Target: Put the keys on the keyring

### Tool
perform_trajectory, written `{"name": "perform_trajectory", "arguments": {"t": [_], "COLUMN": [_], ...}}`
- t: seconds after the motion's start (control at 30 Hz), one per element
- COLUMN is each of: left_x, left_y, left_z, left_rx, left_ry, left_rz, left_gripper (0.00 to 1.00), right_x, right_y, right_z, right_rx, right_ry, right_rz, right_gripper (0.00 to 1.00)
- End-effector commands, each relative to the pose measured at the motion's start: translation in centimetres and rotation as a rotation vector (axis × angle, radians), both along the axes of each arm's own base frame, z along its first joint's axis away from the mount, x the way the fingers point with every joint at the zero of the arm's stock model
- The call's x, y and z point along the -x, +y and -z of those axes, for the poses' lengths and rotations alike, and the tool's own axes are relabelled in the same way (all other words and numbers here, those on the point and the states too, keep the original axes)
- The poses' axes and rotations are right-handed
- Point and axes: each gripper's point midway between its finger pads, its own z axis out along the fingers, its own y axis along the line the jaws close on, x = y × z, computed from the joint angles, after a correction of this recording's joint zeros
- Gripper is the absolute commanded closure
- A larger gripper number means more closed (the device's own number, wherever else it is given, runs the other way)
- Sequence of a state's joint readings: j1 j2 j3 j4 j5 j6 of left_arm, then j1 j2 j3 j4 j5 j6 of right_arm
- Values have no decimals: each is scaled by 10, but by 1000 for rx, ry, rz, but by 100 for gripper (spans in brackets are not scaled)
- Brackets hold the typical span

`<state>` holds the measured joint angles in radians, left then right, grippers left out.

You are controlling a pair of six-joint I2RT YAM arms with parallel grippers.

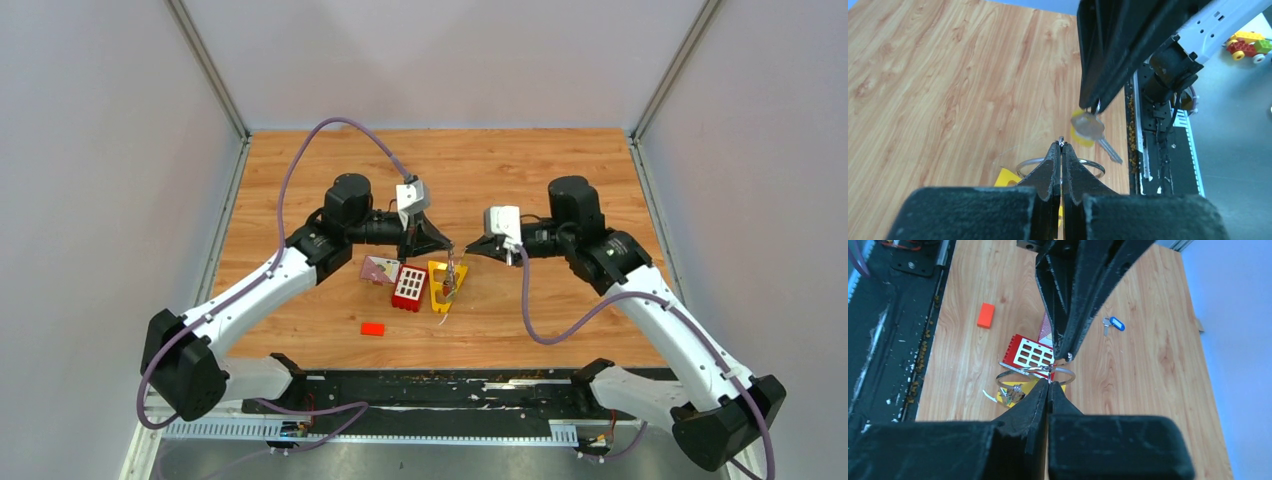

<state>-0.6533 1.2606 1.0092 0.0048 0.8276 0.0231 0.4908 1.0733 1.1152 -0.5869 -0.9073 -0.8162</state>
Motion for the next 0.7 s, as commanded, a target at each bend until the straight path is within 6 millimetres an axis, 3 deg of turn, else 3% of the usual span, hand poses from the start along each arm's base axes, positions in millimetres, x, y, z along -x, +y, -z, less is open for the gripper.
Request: {"name": "perform_trajectory", "arguments": {"t": [0.0,0.17,0.67], "left_x": [12,19,51], "left_y": [-1,0,8], "left_z": [-49,-56,-53], "left_rx": [96,98,57], "left_ry": [-70,-61,27], "left_rz": [42,68,203], "left_gripper": [100,100,100], "right_x": [-7,-5,28], "right_y": [7,10,14], "right_z": [1,6,-15], "right_rx": [50,108,77], "right_ry": [-200,-322,-519], "right_rz": [54,82,45], "right_gripper": [100,100,100]}}
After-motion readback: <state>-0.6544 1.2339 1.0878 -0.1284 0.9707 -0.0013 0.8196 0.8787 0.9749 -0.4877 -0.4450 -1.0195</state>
